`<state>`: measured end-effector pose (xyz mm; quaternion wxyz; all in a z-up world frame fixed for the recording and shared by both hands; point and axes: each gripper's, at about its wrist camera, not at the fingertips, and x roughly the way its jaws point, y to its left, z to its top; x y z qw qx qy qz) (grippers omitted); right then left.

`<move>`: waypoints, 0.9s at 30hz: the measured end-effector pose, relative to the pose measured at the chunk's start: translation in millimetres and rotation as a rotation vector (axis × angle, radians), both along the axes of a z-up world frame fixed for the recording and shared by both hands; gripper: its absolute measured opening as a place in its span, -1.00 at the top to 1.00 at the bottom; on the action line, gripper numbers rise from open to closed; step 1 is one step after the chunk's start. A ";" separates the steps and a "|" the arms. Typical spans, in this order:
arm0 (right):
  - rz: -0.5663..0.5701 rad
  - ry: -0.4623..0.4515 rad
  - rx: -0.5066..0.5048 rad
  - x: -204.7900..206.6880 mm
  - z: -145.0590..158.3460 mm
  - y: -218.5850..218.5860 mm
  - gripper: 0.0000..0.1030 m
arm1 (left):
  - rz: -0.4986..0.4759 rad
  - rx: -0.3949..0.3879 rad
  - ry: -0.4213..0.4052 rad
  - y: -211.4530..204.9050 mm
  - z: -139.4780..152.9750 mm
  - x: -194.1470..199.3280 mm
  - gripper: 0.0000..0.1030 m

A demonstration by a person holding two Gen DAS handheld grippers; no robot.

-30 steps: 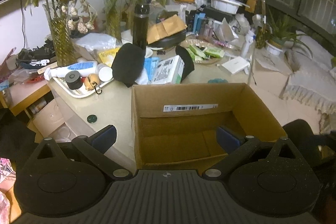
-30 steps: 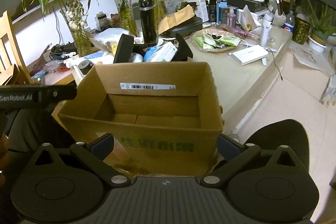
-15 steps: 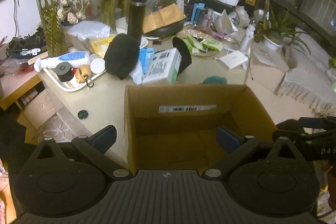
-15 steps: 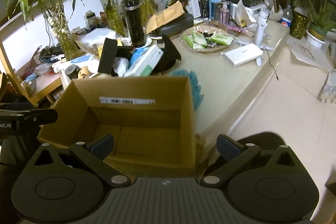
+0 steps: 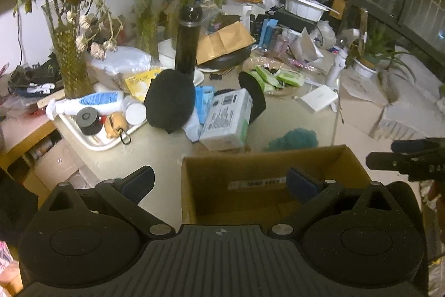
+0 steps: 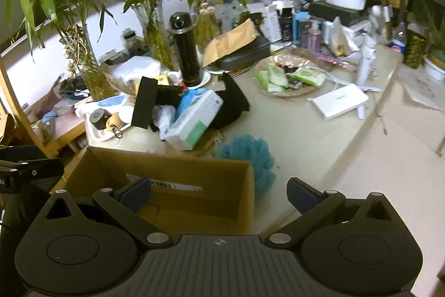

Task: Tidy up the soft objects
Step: 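Grasp the blue-green mesh sponge on the table with the right gripper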

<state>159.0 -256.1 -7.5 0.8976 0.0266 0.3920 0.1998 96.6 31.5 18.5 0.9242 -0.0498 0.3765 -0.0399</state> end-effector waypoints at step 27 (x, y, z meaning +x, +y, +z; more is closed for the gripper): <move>0.044 0.166 0.115 155.2 -65.5 -17.5 -0.56 | -0.015 0.008 -0.089 34.2 -9.0 26.5 -1.00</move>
